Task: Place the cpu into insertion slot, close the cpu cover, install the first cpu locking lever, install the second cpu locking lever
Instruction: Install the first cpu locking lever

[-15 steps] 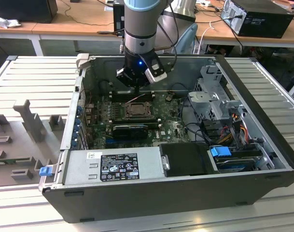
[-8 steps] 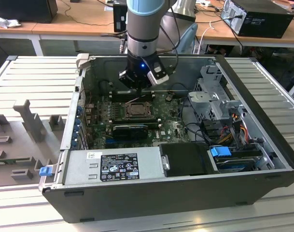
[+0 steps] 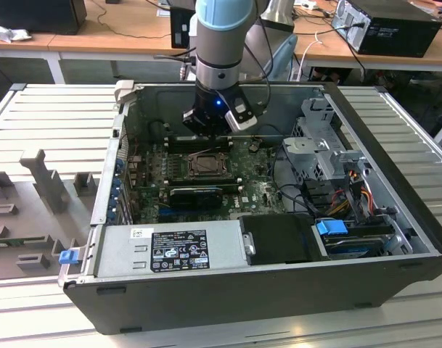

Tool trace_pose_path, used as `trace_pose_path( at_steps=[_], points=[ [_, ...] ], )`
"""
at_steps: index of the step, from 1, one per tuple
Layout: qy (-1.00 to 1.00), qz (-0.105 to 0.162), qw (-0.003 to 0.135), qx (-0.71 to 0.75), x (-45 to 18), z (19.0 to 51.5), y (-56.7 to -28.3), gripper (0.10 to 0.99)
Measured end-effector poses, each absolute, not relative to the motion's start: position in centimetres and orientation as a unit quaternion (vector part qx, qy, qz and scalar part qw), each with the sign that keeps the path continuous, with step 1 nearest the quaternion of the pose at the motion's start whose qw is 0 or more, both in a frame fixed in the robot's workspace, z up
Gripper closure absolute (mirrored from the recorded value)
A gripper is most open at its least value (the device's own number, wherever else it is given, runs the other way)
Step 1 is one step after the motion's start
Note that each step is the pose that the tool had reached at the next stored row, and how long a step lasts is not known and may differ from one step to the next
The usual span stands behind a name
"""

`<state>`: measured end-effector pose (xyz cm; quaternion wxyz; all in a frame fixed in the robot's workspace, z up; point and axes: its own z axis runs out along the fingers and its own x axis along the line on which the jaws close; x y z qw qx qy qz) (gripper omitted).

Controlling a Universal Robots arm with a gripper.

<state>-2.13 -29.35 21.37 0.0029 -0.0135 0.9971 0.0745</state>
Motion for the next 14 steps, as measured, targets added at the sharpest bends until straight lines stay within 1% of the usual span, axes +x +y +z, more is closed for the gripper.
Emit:
trace_pose_path(
  at_steps=[6,10,14],
  points=[
    [0.997,0.074,0.003,-0.013,-1.88,20.69,-29.28,0.98],
    [0.998,0.064,0.003,-0.014,-1.86,20.5,-29.28,0.98],
    [0.998,0.061,0.003,-0.014,-1.86,20.39,-29.29,0.98]
  ],
)
